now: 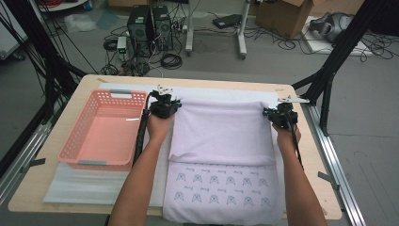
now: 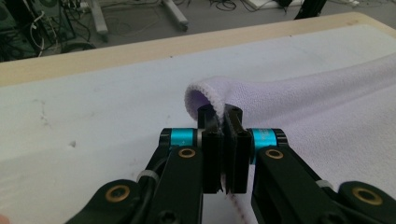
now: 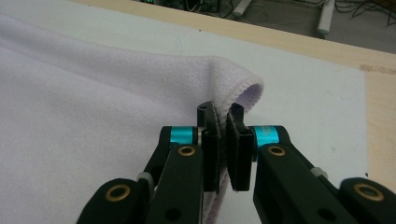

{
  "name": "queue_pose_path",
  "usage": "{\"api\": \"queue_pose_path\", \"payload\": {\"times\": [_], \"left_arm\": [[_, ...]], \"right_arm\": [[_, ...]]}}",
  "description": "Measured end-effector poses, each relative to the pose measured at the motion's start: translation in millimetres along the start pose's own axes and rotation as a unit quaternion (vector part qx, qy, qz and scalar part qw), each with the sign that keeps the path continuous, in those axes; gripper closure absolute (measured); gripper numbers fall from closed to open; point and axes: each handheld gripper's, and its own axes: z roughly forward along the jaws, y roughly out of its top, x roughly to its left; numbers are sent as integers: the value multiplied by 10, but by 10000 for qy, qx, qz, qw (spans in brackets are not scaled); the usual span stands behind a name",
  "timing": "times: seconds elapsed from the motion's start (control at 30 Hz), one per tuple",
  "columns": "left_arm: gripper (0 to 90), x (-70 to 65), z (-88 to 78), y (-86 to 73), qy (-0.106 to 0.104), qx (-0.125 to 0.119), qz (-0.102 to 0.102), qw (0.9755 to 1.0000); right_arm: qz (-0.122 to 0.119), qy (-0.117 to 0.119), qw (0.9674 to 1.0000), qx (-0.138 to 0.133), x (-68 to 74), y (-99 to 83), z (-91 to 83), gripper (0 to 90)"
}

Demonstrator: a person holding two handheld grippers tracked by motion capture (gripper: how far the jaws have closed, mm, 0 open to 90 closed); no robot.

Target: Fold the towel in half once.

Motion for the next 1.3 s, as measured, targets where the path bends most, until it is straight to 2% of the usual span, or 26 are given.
{"api": "queue_pose_path", "payload": {"times": [0.07, 0.23, 0.3, 0.37, 0.4, 0.47, 0.5, 0.63, 0.77, 0.8, 0.83, 0.9, 0.93, 1.0, 1.1, 1.2, 1.27, 1.3], "left_arm": [[866, 33, 37, 7, -2, 25, -106, 9999], [846, 40, 72, -2, 27, 51, -61, 10000], [723, 48, 92, -34, 9, 188, -194, 9996], [571, 41, 94, -67, -77, 275, -377, 9989], [547, 22, 80, -86, -128, 254, -365, 9989], [540, -44, 72, -99, -271, 384, -219, 9987], [538, -67, 68, -98, -310, 409, -211, 9985], [531, -178, 7, -104, -450, 290, -91, 9985], [521, -242, -49, -177, -556, 341, -49, 9979], [510, -256, -62, -185, -598, 444, -57, 9972], [487, -275, -77, -194, -652, 495, -40, 9966], [489, -319, -147, -233, -683, 304, 62, 9972], [497, -333, -177, -252, -692, 292, 89, 9971], [500, -353, -223, -289, -737, 415, 149, 9963], [507, -388, -318, -370, -735, 363, 179, 9965], [507, -441, -416, -465, -787, 348, 355, 9957], [501, -447, -466, -483, -833, 482, 354, 9947], [497, -456, -502, -502, -808, 332, 333, 9956]], "right_arm": [[81, -11, 10000, 11, -19, 31, 46, 857], [25, -106, 9999, 58, -9, 86, 144, 856], [60, -112, 9999, 79, -9, 73, 169, 840], [172, -91, 9997, 173, -2, 55, 189, 766], [207, -109, 9995, 208, 9, 51, 191, 739], [286, -71, 9993, 245, 19, 46, 182, 685], [307, -49, 9992, 234, 23, 50, 164, 663], [295, -38, 9994, 153, 61, 56, 77, 638], [380, 20, 9991, 168, 77, 21, -26, 619], [394, 25, 9991, 155, 85, 12, -56, 619], [377, 43, 9992, 156, 93, 4, -87, 616], [309, 54, 9994, 144, 109, -20, -146, 606], [307, 55, 9994, 142, 121, -37, -175, 597], [305, 95, 9994, 154, 139, -78, -229, 579], [262, 150, 9994, 178, 173, -153, -306, 561], [227, 247, 9985, 422, 227, -184, -364, 531], [76, 216, 9993, 294, 293, -215, -434, 539], [80, 262, 9992, 299, 312, -231, -455, 538]]}}
